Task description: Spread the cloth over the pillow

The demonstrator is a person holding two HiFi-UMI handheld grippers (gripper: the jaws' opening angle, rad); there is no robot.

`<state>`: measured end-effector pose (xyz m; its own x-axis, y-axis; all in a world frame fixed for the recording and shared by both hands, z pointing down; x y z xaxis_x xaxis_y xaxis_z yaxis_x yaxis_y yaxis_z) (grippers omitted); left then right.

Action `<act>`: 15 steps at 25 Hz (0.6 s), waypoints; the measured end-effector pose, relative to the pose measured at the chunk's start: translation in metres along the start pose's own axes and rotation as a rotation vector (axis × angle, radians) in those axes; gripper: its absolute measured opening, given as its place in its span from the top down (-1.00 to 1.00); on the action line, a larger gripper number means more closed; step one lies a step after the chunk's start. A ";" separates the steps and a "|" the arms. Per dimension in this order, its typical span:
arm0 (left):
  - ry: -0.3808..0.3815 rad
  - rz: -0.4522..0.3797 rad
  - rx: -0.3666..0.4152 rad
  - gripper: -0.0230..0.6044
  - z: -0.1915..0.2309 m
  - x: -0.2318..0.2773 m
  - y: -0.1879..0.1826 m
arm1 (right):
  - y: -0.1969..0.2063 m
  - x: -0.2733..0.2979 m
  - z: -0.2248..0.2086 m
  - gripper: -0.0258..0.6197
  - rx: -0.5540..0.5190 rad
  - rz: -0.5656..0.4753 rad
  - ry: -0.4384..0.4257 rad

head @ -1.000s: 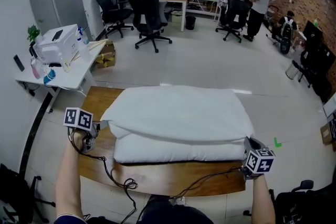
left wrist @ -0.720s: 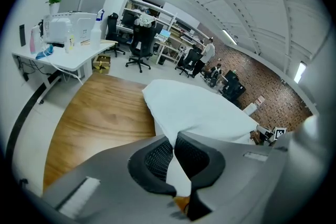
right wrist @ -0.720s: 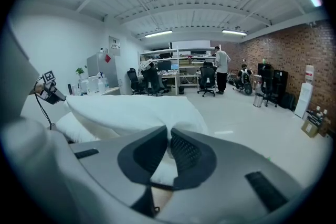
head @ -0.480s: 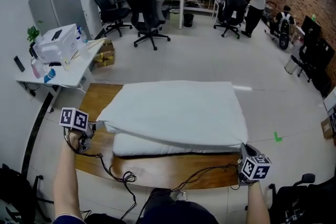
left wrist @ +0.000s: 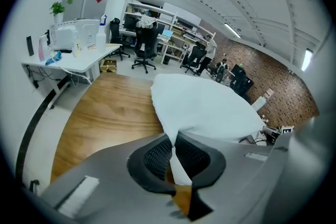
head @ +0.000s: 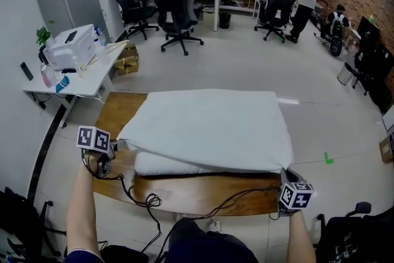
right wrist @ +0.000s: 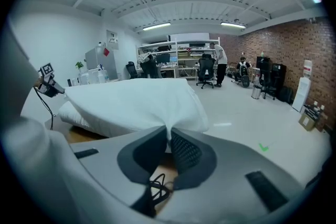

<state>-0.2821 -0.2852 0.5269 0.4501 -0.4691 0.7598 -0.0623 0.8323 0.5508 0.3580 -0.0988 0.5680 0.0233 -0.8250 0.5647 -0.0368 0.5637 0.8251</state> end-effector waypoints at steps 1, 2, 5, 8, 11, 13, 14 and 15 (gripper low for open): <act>0.002 -0.004 0.018 0.82 0.001 -0.001 0.000 | 0.000 0.000 0.002 0.78 -0.001 0.003 0.010; 0.011 -0.006 0.035 0.80 0.003 -0.003 0.000 | 0.001 0.000 0.003 0.77 -0.003 0.008 0.023; 0.075 -0.011 0.061 0.65 0.009 -0.008 0.006 | 0.003 -0.006 0.002 0.70 -0.017 0.027 0.077; 0.130 -0.045 0.053 0.48 0.015 -0.017 0.015 | -0.001 -0.013 0.003 0.63 -0.008 0.011 0.132; 0.161 -0.046 0.045 0.48 0.010 -0.009 0.036 | -0.007 -0.023 0.006 0.63 0.015 -0.024 0.182; 0.165 -0.045 0.030 0.48 0.004 0.002 0.056 | -0.012 -0.029 0.015 0.63 0.027 -0.046 0.192; 0.171 -0.054 0.019 0.48 0.000 0.008 0.062 | -0.014 -0.032 0.019 0.63 0.027 -0.056 0.193; 0.183 -0.067 0.006 0.48 -0.006 0.014 0.067 | -0.016 -0.036 0.023 0.64 0.024 -0.064 0.197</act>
<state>-0.2749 -0.2339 0.5723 0.6079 -0.4614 0.6462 -0.0315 0.7992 0.6003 0.3351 -0.0790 0.5345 0.2214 -0.8340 0.5054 -0.0523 0.5074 0.8601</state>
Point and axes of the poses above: the fingertips, and each gripper's own axes: x forward along the fingers, z to its left, y out of its underside, the point moved 6 cm from there along -x, backward along the fingers, and after that the axes turned 1 degree about -x, right-handed, at the moved point
